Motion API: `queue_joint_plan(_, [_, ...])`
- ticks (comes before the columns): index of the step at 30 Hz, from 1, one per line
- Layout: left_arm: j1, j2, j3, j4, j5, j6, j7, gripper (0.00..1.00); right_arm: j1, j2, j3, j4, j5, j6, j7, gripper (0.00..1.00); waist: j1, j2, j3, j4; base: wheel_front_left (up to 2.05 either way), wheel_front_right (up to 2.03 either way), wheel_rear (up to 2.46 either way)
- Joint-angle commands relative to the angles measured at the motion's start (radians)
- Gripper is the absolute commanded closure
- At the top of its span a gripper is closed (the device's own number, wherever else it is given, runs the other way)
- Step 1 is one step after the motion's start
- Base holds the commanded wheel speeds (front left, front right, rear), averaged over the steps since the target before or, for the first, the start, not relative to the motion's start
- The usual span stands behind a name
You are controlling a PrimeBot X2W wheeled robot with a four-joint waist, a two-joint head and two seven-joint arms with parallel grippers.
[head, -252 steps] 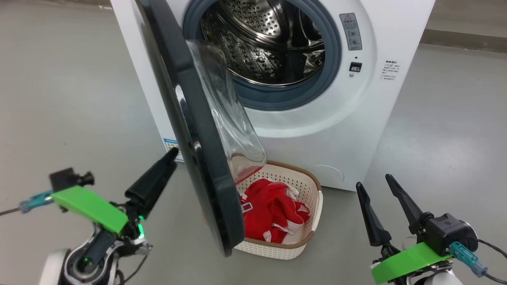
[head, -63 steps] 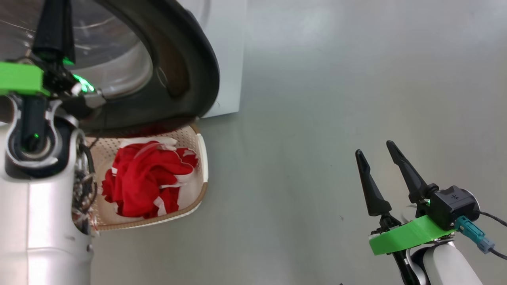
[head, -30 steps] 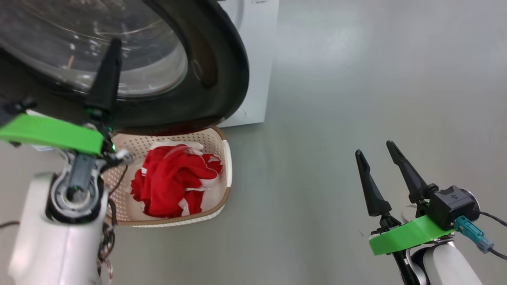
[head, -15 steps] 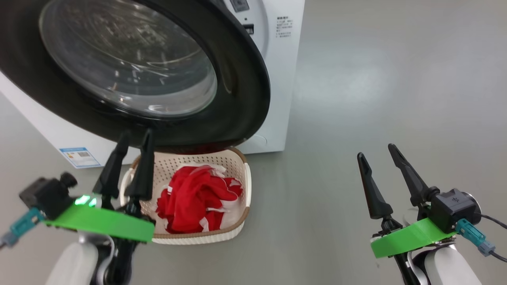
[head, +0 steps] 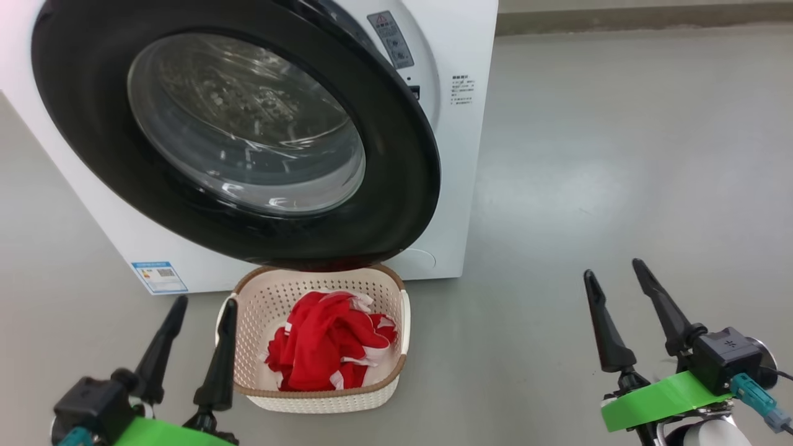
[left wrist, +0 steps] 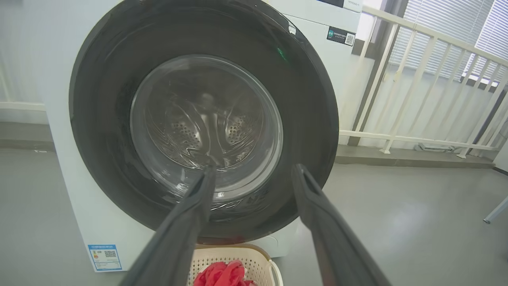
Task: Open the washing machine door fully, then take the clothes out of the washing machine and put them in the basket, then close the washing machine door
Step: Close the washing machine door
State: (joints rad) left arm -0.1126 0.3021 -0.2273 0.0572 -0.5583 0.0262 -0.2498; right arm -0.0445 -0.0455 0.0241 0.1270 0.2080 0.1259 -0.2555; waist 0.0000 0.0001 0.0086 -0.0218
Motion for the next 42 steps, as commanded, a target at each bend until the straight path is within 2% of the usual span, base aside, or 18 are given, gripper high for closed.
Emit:
queue_joint_plan(1, [-0.002,0.027,0.057,-0.044,0.035,0.013,-0.012,0.0,-0.012,-0.005,0.012,-0.031,-0.011,0.005,-0.006,0.0,0.0,-0.0001,-0.014,0.006,0.0,0.0,0.0])
queue_joint_plan(12, [0.134,-0.026,0.112,-0.081,0.184,0.021,-0.012,0.0,0.043,-0.005,0.009,-0.042,-0.01,0.005,-0.006,0.0,0.0,-0.0001,-0.051,0.002,0.0,0.0,0.0])
queue_joint_plan(24, [0.216,-0.075,0.189,-0.102,0.241,0.001,-0.012,0.0,0.07,-0.005,0.007,-0.043,-0.003,0.005,-0.006,0.0,0.0,-0.0001,-0.074,-0.011,0.0,0.0,0.0])
queue_joint_plan(42, [0.224,-0.117,0.215,-0.097,0.297,-0.031,-0.012,0.0,0.069,-0.005,0.012,-0.039,-0.008,0.005,-0.006,0.01,0.0,-0.0001,-0.076,-0.004,0.0,0.0,0.0])
